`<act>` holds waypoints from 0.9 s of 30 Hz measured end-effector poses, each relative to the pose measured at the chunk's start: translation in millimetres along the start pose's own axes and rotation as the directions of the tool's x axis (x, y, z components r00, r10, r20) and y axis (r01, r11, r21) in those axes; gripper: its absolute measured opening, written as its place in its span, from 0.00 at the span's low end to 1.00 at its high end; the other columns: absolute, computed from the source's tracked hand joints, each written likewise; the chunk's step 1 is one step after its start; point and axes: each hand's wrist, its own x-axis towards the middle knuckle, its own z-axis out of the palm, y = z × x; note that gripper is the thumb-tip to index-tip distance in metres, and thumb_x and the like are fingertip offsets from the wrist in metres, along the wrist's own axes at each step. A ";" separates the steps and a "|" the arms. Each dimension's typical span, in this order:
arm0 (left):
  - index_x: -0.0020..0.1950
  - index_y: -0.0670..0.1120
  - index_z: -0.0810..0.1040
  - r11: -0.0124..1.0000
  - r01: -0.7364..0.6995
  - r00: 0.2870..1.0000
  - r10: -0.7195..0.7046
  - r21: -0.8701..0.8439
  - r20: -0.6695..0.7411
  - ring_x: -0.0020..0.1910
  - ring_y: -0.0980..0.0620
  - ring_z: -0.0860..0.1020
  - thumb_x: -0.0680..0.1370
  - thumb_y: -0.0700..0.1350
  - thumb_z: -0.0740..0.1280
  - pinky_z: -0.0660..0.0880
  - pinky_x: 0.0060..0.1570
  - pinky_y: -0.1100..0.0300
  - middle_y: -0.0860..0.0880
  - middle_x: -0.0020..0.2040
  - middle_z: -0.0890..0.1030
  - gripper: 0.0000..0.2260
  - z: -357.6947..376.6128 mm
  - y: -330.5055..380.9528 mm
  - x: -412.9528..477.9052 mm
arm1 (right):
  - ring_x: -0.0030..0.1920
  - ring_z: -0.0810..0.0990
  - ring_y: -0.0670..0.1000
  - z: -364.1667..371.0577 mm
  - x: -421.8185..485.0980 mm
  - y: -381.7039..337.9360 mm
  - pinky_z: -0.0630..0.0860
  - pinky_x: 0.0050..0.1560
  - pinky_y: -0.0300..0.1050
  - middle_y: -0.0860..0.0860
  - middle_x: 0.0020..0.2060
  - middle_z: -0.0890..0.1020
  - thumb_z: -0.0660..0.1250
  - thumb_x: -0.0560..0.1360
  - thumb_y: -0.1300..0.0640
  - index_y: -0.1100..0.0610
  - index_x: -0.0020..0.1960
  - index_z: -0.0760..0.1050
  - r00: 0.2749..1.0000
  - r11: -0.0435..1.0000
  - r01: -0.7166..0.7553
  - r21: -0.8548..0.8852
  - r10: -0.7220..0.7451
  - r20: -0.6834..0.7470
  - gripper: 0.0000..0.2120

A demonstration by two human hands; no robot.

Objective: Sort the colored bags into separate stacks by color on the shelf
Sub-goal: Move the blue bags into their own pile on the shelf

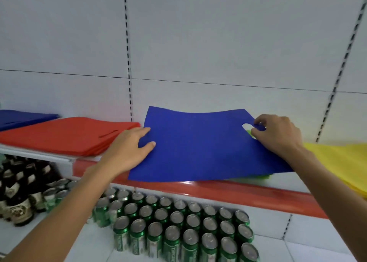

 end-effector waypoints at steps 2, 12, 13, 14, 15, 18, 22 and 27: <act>0.72 0.45 0.66 1.000 -0.029 0.999 0.029 0.008 0.025 0.71 0.51 0.64 0.78 0.49 0.63 0.59 0.68 0.59 0.50 0.72 0.67 0.23 -14.1 -43.6 6.9 | 0.55 0.76 0.60 19.2 -10.0 -36.9 0.70 0.51 0.48 0.55 0.55 0.79 0.64 0.75 0.44 0.52 0.59 0.77 1.000 0.999 -0.031 0.029 0.031 0.002 0.17; 0.72 0.45 0.66 0.999 -0.027 0.995 0.023 0.037 0.098 0.70 0.51 0.65 0.79 0.51 0.61 0.61 0.67 0.59 0.50 0.71 0.68 0.23 -87.9 -215.5 44.9 | 0.51 0.77 0.60 80.6 -13.2 -219.6 0.65 0.44 0.45 0.55 0.51 0.80 0.63 0.75 0.49 0.53 0.56 0.76 0.999 0.989 -0.033 -0.147 0.035 0.012 0.12; 0.72 0.45 0.65 0.999 -0.008 0.996 0.004 0.045 0.089 0.71 0.52 0.64 0.79 0.51 0.61 0.61 0.67 0.59 0.50 0.72 0.67 0.23 -93.6 -230.6 45.3 | 0.50 0.76 0.60 86.4 -11.4 -236.2 0.65 0.43 0.45 0.55 0.50 0.79 0.63 0.75 0.51 0.53 0.56 0.76 1.000 0.989 -0.017 -0.147 0.019 0.015 0.12; 0.72 0.45 0.65 0.999 0.019 0.997 -0.022 0.048 0.075 0.71 0.52 0.64 0.79 0.51 0.61 0.60 0.67 0.59 0.50 0.72 0.66 0.23 -99.8 -245.1 45.7 | 0.50 0.76 0.60 92.2 -8.0 -253.7 0.65 0.43 0.44 0.55 0.50 0.79 0.63 0.75 0.51 0.53 0.55 0.76 1.000 0.990 0.006 -0.138 -0.004 0.014 0.11; 0.72 0.46 0.65 0.998 0.052 0.997 -0.054 0.042 0.061 0.71 0.52 0.64 0.79 0.52 0.61 0.60 0.67 0.59 0.51 0.72 0.66 0.23 -105.7 -259.3 45.0 | 0.49 0.76 0.60 97.7 -5.1 -270.8 0.64 0.43 0.44 0.56 0.50 0.79 0.64 0.75 0.52 0.53 0.55 0.76 1.000 0.991 0.028 -0.128 -0.027 0.013 0.11; 0.72 0.46 0.65 0.989 0.148 0.987 -0.148 0.004 0.054 0.71 0.52 0.64 0.79 0.52 0.61 0.61 0.67 0.59 0.51 0.72 0.66 0.23 -127.0 -302.2 42.6 | 0.45 0.74 0.59 118.9 -4.2 -323.2 0.64 0.42 0.44 0.55 0.49 0.79 0.63 0.75 0.50 0.54 0.53 0.77 0.995 0.990 0.093 -0.107 -0.089 0.037 0.10; 0.72 0.46 0.66 0.984 0.178 0.984 -0.178 0.008 -0.006 0.71 0.51 0.64 0.79 0.52 0.61 0.61 0.68 0.56 0.50 0.72 0.67 0.23 -155.2 -361.7 56.5 | 0.48 0.77 0.60 149.8 0.4 -393.1 0.65 0.41 0.44 0.56 0.48 0.79 0.63 0.75 0.49 0.55 0.51 0.77 0.988 0.985 0.152 -0.081 -0.149 0.046 0.11; 0.72 0.46 0.65 0.984 0.178 0.983 -0.179 0.026 0.042 0.72 0.51 0.63 0.78 0.52 0.61 0.60 0.69 0.56 0.51 0.72 0.66 0.24 -165.8 -442.4 56.1 | 0.46 0.76 0.58 191.7 2.7 -469.3 0.67 0.41 0.44 0.54 0.47 0.79 0.64 0.73 0.51 0.55 0.50 0.77 0.983 0.981 0.167 -0.094 -0.159 0.091 0.10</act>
